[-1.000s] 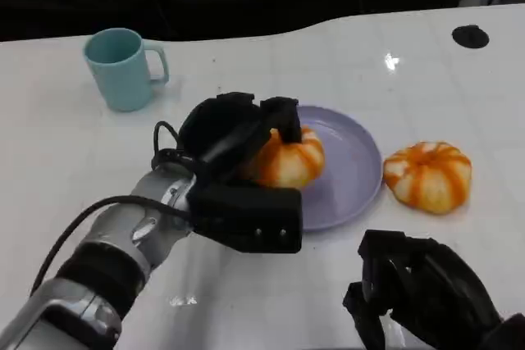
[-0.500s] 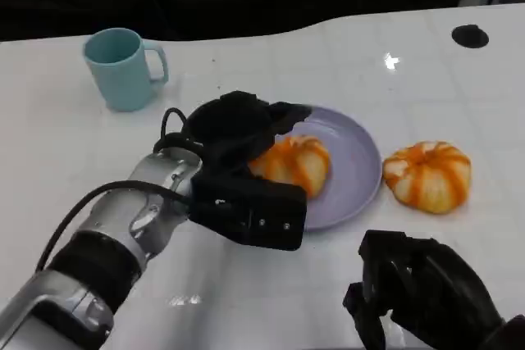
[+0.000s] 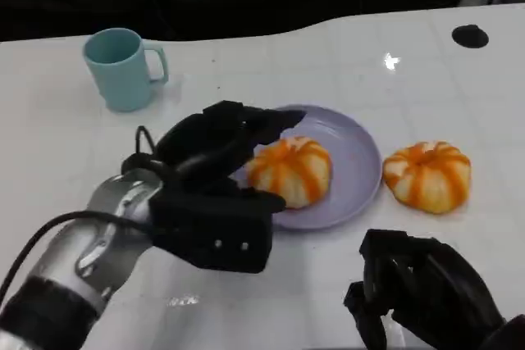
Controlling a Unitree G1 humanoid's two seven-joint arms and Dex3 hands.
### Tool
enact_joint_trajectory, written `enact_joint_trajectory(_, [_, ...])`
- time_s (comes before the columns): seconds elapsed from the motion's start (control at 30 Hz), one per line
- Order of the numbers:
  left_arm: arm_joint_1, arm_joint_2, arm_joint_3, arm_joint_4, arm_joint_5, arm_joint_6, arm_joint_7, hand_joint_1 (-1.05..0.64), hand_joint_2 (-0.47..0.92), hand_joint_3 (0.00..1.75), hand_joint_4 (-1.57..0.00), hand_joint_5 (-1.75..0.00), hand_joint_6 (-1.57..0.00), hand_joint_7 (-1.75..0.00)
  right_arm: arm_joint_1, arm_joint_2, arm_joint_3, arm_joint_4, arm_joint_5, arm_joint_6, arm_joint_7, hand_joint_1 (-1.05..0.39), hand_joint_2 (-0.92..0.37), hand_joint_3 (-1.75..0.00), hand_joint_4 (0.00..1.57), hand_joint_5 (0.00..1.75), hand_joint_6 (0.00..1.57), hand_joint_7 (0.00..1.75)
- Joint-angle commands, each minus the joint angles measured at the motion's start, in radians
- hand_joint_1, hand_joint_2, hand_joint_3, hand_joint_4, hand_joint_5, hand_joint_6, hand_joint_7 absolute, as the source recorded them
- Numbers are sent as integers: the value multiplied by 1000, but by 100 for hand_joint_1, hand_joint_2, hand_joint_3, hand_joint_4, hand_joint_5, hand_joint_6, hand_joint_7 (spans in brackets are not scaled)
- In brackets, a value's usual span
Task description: Grasp the bread from the table and place it into the plate.
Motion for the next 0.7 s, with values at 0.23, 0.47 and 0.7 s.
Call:
enact_joint_trajectory(0.23, [266, -76, 200, -143, -470, -140, -96, -50, 92, 13, -52, -147, -59, -63, 5, -7, 1, -10, -7, -2, -9, -93, -82, -55, 121, 164, 104, 151])
enact_joint_trajectory(0.47, [443, -112, 248, -307, -640, -72, -151, -60, 92, 26, -60, -174, -45, -164, 19, -9, 5, -26, 3, 7, -4, -92, -80, -57, 120, 164, 104, 149])
enact_joint_trajectory(0.7, [585, -116, 274, -499, -784, 99, -198, -60, 92, 28, -78, -175, -57, -175, 18, -8, 7, -33, 6, 17, -7, -93, -79, -59, 121, 164, 105, 148])
